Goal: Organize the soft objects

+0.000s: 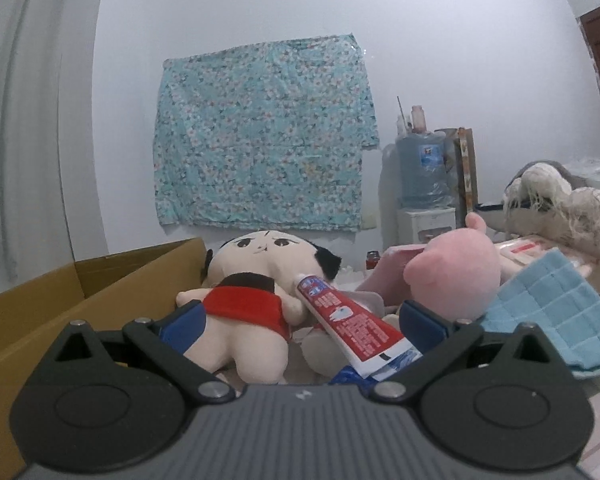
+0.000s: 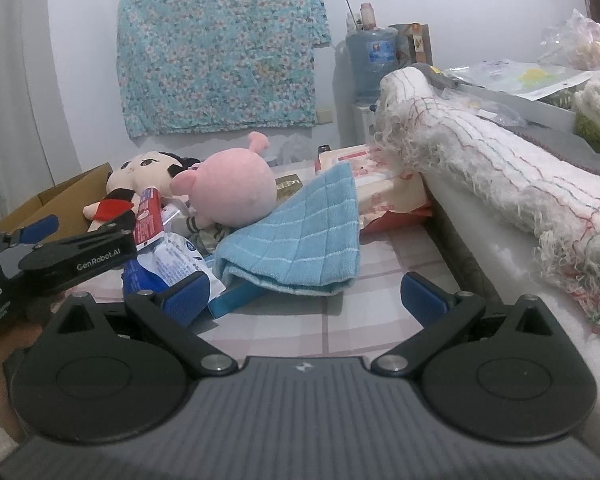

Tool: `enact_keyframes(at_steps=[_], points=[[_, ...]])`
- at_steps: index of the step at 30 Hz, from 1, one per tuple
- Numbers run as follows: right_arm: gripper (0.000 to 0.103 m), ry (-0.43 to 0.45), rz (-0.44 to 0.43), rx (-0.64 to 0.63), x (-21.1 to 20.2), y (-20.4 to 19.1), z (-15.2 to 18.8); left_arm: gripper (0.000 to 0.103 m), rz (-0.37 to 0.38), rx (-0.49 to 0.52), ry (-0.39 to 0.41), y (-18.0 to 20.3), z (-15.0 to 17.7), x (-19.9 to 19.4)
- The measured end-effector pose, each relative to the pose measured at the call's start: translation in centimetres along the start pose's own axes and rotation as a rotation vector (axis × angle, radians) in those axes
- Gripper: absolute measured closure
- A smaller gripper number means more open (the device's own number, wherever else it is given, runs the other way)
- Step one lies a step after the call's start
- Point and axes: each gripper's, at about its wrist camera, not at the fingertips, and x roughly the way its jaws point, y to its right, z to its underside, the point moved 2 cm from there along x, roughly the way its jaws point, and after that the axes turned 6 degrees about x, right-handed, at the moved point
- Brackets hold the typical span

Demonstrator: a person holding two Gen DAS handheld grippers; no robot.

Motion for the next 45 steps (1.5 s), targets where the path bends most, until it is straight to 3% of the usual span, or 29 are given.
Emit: enact_keyframes(at_steps=[8, 11, 15, 18, 24, 30, 35, 45], points=[[0.001, 0.008, 0.011, -0.012, 0.0, 0.0, 0.0, 0.000, -0.143, 0.069, -0.086, 1.0, -0.2, 1.2], [0.001, 0.010, 0.008, 0.001, 0.0, 0.2, -0.1, 0.000, -0.093, 0.068, -0.087, 0.8, -0.2, 1.2], [0.001, 0.012, 0.011, 0.000, -0.1, 0.2, -0.2, 0.000, -0.027, 0.053, -0.013, 0.5, 0.0, 0.0], [0.001, 0.016, 0.013, -0.005, -0.2, 0.2, -0.2, 0.000, -0.010, 0.099, 0.027, 1.1, 0.0, -0.9], [0.001, 0.018, 0.010, 0.006, -0.1, 0.2, -0.4, 0.000, 0.108, 0.110, -0.030, 1.6, -0.9, -2.5], [0.001, 0.034, 0.025, -0.006, 0.0, 0.1, -0.7, 0.000, 0.102, 0.155, -0.025, 1.5, -1.7, -3.4], [0.001, 0.037, 0.018, -0.006, 0.1, 0.1, -0.7, 0.000, 0.150, 0.082, -0.105, 0.5, -1.6, -3.0], [0.001, 0.037, -0.002, 0.011, 0.3, 0.2, -0.8, 0.000, 0.159, 0.073, -0.147, 0.1, -1.0, -2.4]])
